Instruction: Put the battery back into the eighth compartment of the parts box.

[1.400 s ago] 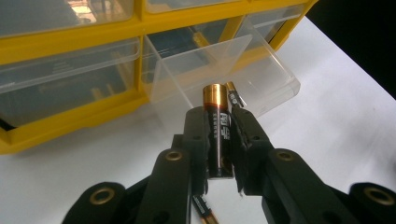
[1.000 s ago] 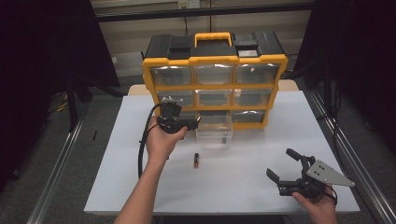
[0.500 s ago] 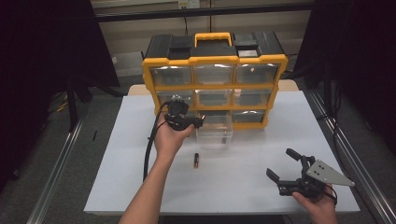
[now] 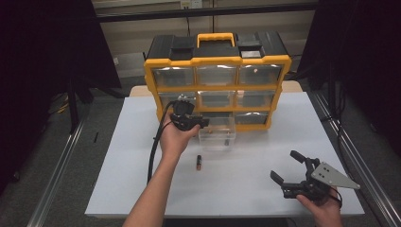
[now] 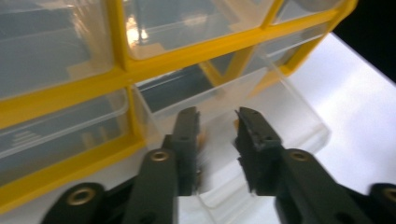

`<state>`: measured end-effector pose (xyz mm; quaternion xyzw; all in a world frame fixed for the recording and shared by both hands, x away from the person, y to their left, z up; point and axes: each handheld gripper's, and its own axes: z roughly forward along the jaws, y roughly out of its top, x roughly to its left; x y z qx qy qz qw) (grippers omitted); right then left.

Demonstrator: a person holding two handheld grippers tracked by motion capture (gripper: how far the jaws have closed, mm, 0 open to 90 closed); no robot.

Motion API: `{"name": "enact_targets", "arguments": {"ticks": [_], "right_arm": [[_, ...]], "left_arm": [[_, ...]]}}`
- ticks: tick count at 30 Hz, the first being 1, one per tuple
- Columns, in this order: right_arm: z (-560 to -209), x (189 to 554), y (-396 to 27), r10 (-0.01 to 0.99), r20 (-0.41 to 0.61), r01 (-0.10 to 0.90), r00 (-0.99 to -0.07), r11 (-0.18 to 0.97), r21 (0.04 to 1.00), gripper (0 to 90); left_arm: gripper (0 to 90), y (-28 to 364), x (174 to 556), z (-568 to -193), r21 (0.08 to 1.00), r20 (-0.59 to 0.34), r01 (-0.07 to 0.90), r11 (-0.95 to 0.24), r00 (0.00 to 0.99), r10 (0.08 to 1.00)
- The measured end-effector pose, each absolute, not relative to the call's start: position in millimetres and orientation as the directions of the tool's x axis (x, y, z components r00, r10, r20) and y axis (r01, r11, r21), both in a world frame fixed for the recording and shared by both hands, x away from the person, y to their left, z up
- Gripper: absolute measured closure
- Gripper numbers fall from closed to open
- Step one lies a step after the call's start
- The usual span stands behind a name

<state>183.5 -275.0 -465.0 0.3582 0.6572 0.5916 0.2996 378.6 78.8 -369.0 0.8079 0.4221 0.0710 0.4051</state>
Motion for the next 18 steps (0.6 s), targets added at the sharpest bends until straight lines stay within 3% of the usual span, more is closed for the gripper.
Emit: {"name": "enact_targets", "arguments": {"ticks": [9,10,18], "right_arm": [[-465.2,183.8,-273.8,0.825,0.029,0.116,-0.565,0.045,0.992,1.6],[-465.4,184.0,-273.7,0.822,0.028,0.115,-0.569,0.047,0.992,1.6],[-464.8,183.2,-274.1,0.832,0.034,0.117,-0.554,0.038,0.992,1.6]], "left_arm": [[47.2,91.7,365.6,-363.1,0.738,-0.166,0.573,-0.356,0.666,0.728],[44.4,89.4,362.8,-364.0,0.752,-0.206,0.586,-0.301,0.644,0.737],[31.5,98.3,350.6,-369.0,0.769,-0.204,0.562,-0.305,0.668,0.716]]}}
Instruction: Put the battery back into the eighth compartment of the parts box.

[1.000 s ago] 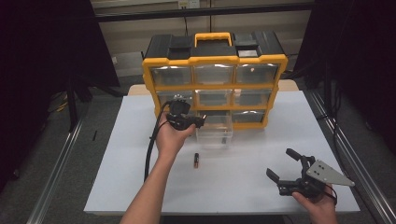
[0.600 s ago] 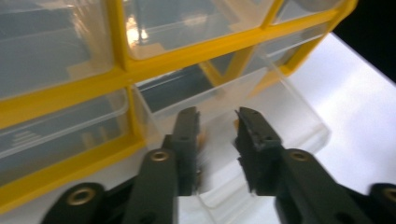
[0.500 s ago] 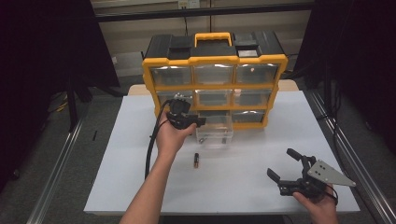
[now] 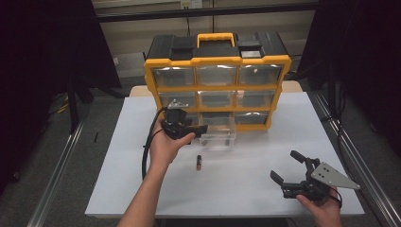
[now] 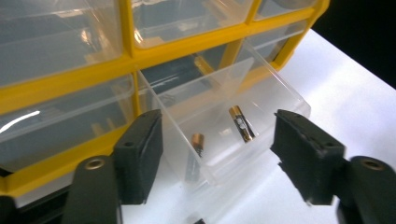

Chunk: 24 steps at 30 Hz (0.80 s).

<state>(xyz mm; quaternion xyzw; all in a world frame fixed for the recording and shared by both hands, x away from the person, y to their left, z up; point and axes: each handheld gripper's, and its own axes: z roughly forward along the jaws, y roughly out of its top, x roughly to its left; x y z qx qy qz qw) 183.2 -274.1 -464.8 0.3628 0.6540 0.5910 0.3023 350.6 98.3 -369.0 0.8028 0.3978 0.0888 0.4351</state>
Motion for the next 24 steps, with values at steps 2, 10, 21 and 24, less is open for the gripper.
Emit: {"name": "enact_targets", "arguments": {"ticks": [2,10,21,24], "right_arm": [[-465.0,183.3,-274.6,0.832,0.028,0.115,-0.555,0.043,0.992,1.6],[-464.9,183.2,-273.0,0.826,0.025,0.115,-0.563,0.049,0.992,1.6],[-464.9,183.0,-273.0,0.827,0.027,0.117,-0.561,0.046,0.992,1.6],[-465.0,183.4,-273.1,0.827,0.025,0.115,-0.562,0.048,0.992,1.6]], "left_arm": [[28.4,99.2,347.1,-371.7,0.776,-0.206,0.554,-0.301,0.674,0.71],[24.6,103.9,336.6,-382.4,0.775,-0.199,0.548,-0.314,0.684,0.702],[23.0,108.2,328.9,-400.4,0.761,-0.201,0.553,-0.339,0.698,0.687],[22.9,109.1,326.7,-405.4,0.76,-0.198,0.554,-0.339,0.695,0.692]]}}
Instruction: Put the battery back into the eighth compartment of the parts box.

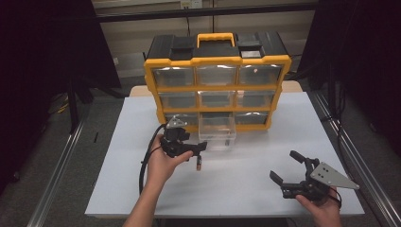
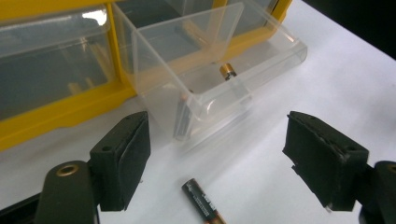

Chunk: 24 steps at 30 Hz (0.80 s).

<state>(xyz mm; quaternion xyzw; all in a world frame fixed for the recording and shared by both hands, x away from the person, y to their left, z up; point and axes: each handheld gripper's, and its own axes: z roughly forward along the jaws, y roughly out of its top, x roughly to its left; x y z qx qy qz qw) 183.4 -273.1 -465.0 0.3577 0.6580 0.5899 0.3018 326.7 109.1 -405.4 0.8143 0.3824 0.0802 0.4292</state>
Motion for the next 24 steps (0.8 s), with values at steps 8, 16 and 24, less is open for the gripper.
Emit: {"name": "enact_targets", "arguments": {"ticks": [8,16,24], "right_arm": [[-464.7,182.9,-273.0,0.83,0.029,0.118,-0.557,0.044,0.992,1.6],[-464.7,182.6,-273.4,0.829,0.03,0.116,-0.558,0.043,0.992,1.6],[-464.6,183.1,-272.3,0.826,0.03,0.115,-0.563,0.043,0.992,1.6]], "left_arm": [[22.6,110.2,321.5,-417.1,0.753,-0.213,0.568,-0.332,0.688,0.694],[23.8,114.3,318.6,-431.0,0.736,-0.212,0.589,-0.334,0.669,0.712],[41.2,113.5,317.6,-446.0,0.709,-0.214,0.614,-0.347,0.656,0.723]]}}
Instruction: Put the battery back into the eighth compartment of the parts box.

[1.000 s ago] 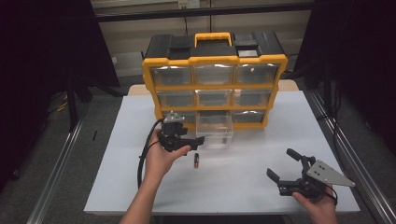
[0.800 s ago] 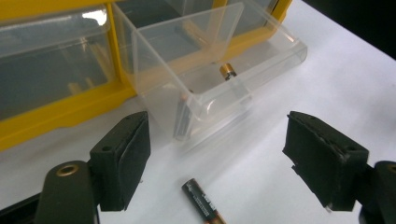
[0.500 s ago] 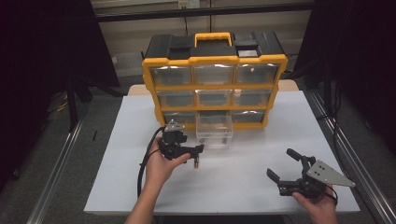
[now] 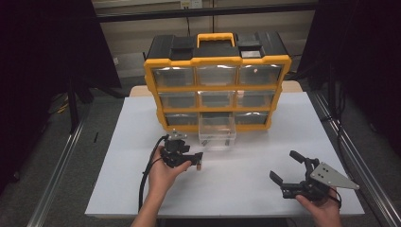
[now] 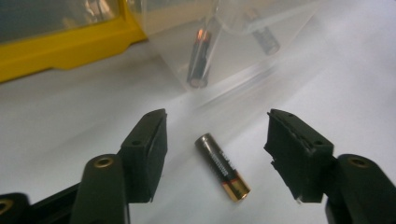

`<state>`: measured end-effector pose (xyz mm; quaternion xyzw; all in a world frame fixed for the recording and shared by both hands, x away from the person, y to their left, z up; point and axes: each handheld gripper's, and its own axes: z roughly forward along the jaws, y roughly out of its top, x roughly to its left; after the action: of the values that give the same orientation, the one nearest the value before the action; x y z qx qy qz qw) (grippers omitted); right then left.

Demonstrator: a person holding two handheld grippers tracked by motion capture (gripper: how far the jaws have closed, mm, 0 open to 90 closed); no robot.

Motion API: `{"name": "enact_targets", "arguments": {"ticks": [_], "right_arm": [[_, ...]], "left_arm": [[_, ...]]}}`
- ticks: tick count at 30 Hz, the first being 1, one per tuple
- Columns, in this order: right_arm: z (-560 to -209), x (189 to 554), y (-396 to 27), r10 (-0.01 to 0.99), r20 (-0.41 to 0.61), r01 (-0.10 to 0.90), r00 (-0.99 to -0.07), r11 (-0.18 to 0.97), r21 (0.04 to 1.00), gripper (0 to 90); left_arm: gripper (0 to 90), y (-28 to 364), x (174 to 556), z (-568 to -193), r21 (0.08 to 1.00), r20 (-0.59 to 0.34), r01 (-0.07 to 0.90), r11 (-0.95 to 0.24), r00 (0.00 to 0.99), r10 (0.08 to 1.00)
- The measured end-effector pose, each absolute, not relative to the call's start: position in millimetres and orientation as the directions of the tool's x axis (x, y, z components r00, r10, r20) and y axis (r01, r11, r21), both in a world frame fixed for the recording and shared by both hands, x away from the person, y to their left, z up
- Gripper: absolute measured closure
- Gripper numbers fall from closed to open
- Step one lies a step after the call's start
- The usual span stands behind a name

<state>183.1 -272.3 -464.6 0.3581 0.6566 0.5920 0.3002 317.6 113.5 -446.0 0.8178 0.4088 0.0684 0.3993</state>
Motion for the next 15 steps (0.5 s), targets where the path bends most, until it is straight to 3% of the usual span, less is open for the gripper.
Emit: {"name": "enact_targets", "arguments": {"ticks": [15], "right_arm": [[-465.1,183.3,-272.3,0.827,0.026,0.116,-0.562,0.047,0.992,1.6]], "left_arm": [[61.1,105.3,313.3,-459.7,0.661,-0.183,0.636,-0.399,0.652,0.735]]}}
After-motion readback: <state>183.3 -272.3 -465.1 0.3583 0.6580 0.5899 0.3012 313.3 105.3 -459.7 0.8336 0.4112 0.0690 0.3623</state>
